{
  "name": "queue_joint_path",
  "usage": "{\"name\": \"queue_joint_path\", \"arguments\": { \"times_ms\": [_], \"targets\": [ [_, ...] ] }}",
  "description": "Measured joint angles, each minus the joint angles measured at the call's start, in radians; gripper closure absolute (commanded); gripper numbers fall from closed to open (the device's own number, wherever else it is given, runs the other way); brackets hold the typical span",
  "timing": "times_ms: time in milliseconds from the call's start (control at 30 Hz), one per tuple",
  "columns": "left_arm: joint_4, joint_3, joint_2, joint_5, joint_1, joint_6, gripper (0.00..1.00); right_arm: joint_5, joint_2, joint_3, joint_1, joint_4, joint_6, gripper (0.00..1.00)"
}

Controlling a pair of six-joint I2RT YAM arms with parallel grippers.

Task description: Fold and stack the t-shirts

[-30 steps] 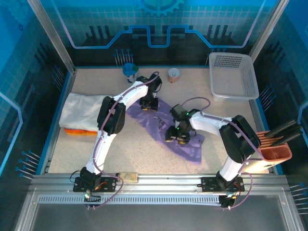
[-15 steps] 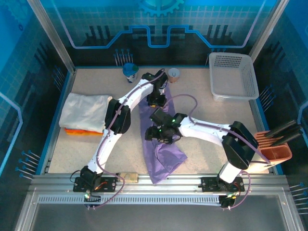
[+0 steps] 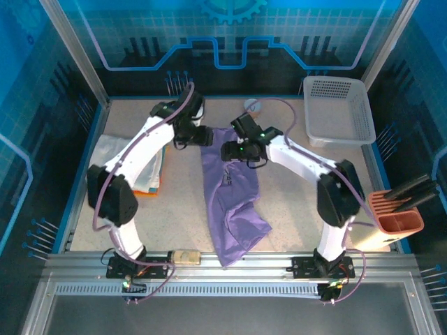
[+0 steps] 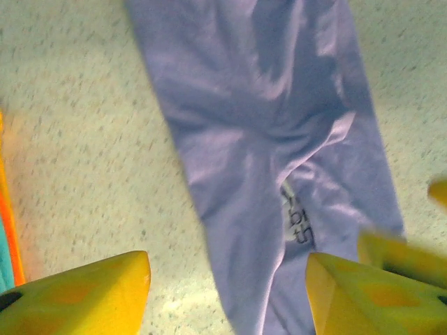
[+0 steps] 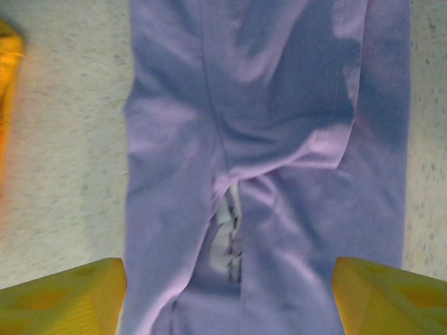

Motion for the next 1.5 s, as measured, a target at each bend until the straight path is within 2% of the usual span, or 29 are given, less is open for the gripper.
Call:
{"name": "queue_joint_path", "arguments": {
  "times_ms": [133, 267, 533, 733, 967, 1167, 1267, 1500],
  "targets": [
    [0.064, -0.254, -0.098, -0.001, -0.002, -0.050, 0.36, 0.000, 0.212, 0.181, -0.018, -0.035, -0.071, 0.24],
    [0.094, -0.437, -0.165, 0.026, -0.002, -0.097, 0.36, 0.001, 0.367, 0.312, -0.019, -0.072, -0.093, 0.24],
    [0.132, -0.601, -0.375, 0.067, -0.052, -0.173, 0.35, 0.034, 0.620, 0.671, -0.040, -0.192, -0.080, 0.26],
    [0.164, -0.711, -0.431, 0.094, -0.064, -0.233, 0.36, 0.023, 0.726, 0.855, -0.101, -0.224, -0.004, 0.25],
    [0.203, -0.786, -0.436, 0.146, -0.092, -0.290, 0.36, -0.118, 0.752, 0.875, -0.166, -0.080, 0.136, 0.22],
    [0.277, -0.870, -0.466, 0.213, -0.138, -0.357, 0.36, -0.148, 0.727, 0.812, -0.153, 0.031, 0.160, 0.15],
    [0.314, -0.920, -0.485, 0.245, -0.176, -0.404, 0.36, -0.147, 0.643, 0.691, -0.137, 0.045, 0.143, 0.12],
    [0.400, -0.981, -0.517, 0.271, -0.312, -0.537, 0.39, -0.131, 0.329, 0.393, -0.108, 0.005, 0.034, 0.12]
  ]
}}
